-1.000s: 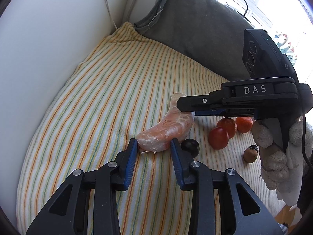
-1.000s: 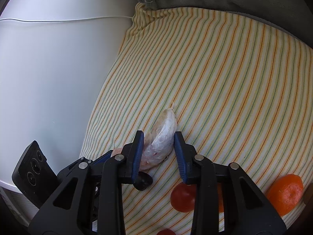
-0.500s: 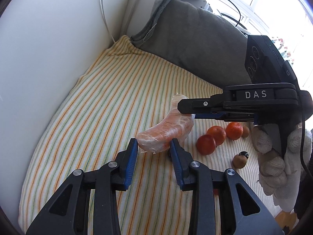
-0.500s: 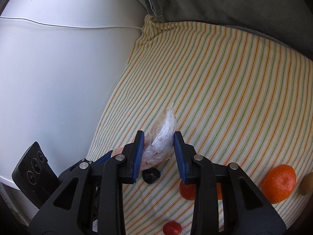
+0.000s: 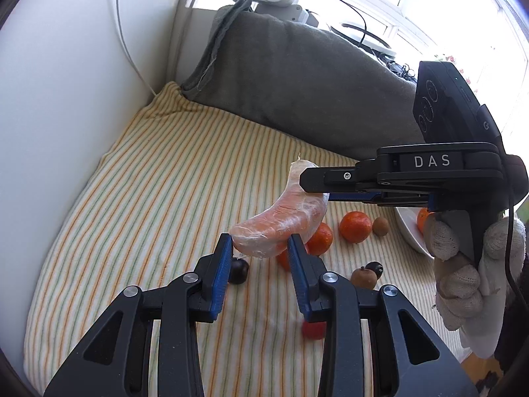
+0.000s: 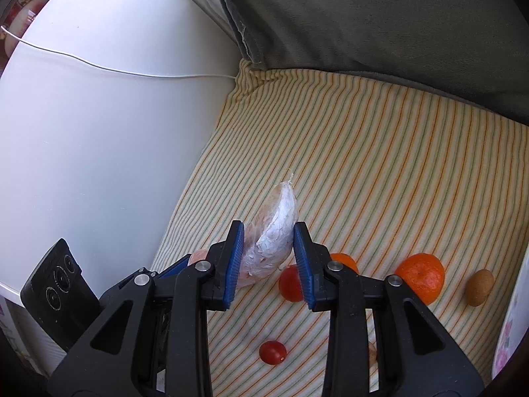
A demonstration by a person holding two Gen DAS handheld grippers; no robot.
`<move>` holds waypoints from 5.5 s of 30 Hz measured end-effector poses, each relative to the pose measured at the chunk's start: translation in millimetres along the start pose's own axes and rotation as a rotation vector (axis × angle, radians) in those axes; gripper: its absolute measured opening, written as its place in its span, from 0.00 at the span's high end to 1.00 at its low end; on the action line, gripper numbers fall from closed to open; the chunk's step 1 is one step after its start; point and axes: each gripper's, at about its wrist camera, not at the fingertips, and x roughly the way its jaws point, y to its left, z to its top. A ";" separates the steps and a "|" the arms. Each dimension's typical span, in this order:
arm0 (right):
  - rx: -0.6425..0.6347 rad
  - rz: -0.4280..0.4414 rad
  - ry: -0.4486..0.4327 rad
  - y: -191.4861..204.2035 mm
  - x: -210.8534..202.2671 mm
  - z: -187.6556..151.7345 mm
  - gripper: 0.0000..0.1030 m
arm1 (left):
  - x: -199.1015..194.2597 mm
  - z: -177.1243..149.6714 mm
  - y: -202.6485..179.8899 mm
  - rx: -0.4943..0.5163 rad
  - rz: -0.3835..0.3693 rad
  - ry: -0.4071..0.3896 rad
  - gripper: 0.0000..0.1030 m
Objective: Organize fruits
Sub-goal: 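Carry the wrapped pink item with the right tool onto the plate beside the orange, then open the right tool and lift it away from the plate, then move the right tool toward the brown kiwi among the fruit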
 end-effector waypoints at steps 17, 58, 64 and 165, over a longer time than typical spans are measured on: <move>0.067 -0.040 -0.103 -58.9 -94.3 -24.0 0.69 | 23.0 9.6 -83.8 0.099 -0.095 0.001 0.68; 0.228 -0.163 -0.186 -187.8 -171.8 -26.2 0.69 | 89.1 7.6 -196.2 0.267 -0.240 0.108 0.69; 0.226 -0.179 -0.206 -188.7 -173.7 -24.5 0.69 | 90.0 5.0 -198.3 0.278 -0.254 0.122 0.69; -0.521 -0.289 -0.054 14.2 -44.9 -117.7 0.67 | 54.9 -9.0 -24.6 0.140 -0.039 0.143 0.64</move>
